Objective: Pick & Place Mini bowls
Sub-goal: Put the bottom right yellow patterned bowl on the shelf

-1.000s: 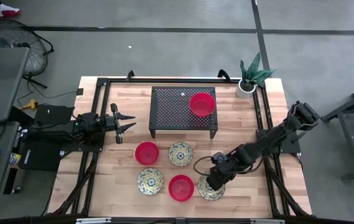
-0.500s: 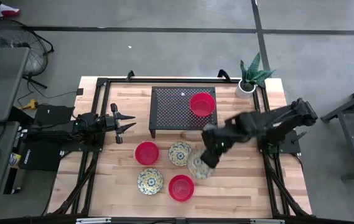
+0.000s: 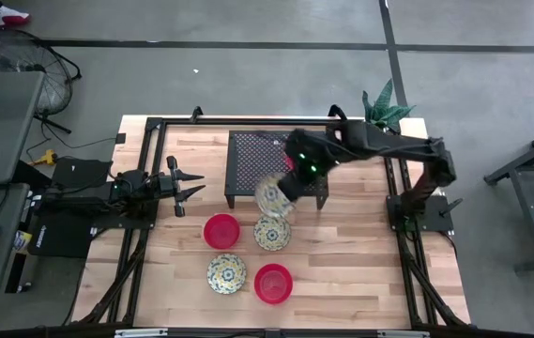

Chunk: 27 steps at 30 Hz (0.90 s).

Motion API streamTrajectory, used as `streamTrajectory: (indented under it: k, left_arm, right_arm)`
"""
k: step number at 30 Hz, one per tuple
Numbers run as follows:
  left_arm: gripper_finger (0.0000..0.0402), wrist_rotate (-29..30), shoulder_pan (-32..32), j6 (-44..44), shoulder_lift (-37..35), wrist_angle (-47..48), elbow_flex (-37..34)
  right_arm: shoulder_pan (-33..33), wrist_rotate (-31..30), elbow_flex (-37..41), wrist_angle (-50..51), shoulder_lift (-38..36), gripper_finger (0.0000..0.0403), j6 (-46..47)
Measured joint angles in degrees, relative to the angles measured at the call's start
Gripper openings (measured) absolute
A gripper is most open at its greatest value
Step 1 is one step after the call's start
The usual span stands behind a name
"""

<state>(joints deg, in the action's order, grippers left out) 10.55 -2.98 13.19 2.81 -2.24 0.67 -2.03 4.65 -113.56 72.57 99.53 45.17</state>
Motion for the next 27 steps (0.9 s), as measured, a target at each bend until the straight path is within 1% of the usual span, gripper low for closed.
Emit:
streamTrajectory:
  k: [4,6,13,19,24,27]
  left_arm:
    - [0.0117,0.01,0.00,0.02,0.01,0.01,0.00]
    - [0.0117,0.00,0.00,0.00,0.01,0.00,0.00]
    - [0.0117,0.01,0.00,0.01,0.01,0.00,0.00]
    - [0.0117,0.00,0.00,0.01,0.00,0.02,0.00]
    - [0.0117,0.00,0.00,0.00,0.01,0.02,0.00]
    - [0.0117,0.00,0.00,0.00,0.00,0.02,0.00]
  right_arm:
    - [-3.39,-3.27,-3.23,-0.46,4.06,0.0000,2.99]
    - [-4.94,-3.66,-4.39,-1.45,6.01,0.0000,4.51]
    - [-9.87,1.35,-6.90,-8.72,11.66,0.0000,7.95]
    - [-12.85,1.94,-6.88,-8.07,12.68,0.0000,11.49]
    - [-14.58,3.69,-6.52,-6.35,13.24,0.0000,13.48]
    - [-15.24,5.29,-6.46,-6.16,14.83,0.0000,13.94]
